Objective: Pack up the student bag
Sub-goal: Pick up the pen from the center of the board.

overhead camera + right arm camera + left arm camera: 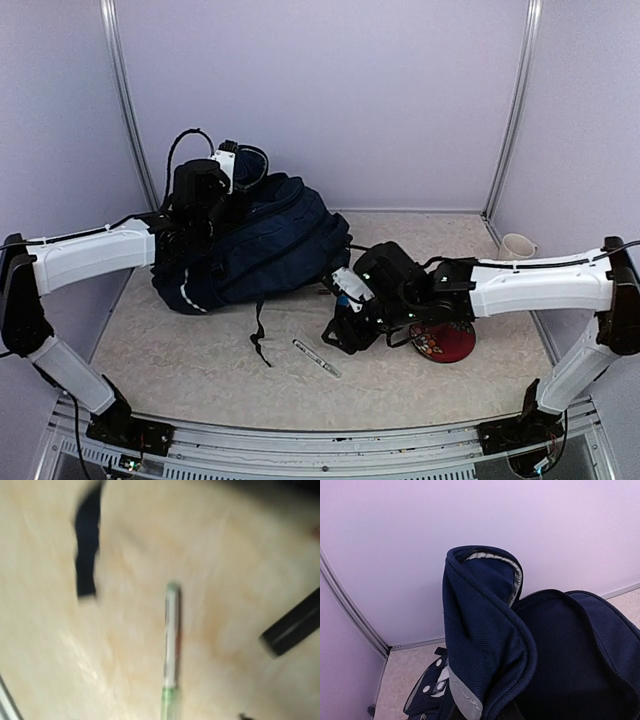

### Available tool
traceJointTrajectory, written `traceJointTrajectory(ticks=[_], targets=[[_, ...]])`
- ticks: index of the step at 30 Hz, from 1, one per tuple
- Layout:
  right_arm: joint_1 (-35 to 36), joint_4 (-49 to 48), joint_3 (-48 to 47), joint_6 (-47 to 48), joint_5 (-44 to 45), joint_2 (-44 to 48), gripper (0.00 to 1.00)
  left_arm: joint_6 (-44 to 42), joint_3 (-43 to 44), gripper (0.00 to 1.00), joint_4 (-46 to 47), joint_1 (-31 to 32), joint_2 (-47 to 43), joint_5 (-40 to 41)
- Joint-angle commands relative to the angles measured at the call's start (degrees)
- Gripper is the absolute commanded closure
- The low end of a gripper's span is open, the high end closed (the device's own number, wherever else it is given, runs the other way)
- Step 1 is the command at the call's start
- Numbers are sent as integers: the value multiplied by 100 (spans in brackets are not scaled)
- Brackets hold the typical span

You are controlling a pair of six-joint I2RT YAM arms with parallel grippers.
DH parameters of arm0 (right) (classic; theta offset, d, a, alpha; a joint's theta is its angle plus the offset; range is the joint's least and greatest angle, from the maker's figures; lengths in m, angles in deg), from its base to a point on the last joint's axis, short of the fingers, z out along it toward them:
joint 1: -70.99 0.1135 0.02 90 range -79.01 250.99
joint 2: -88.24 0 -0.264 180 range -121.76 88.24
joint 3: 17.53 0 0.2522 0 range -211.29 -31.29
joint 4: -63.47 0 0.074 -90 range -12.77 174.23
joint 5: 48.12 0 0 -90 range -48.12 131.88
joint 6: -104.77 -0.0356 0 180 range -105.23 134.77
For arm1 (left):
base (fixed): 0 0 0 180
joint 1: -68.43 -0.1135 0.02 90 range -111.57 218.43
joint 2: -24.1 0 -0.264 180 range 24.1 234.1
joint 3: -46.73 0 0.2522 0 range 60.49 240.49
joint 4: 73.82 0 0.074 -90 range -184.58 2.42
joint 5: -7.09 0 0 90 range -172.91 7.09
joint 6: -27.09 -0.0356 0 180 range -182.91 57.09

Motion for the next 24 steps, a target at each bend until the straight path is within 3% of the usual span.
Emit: traceJointTrajectory(ticks=[1,4,10,19,24], targets=[[234,596,-590,108,101,-794,28,199,315,100,909,-271,-686,254],[320,985,-1105,200,84,-1475,24,245,64,100,876,-299,-870,253],[359,1846,-2033,396,183,-2650,25,469,-388,100,828,-343,-1203,152],[317,2485,-2545,415,5,-3511,50,707,-667,100,660,-349,-1461,39],[315,2717,-2523,195,230,-3552,78,925,-676,100,358,-343,-1529,-113]])
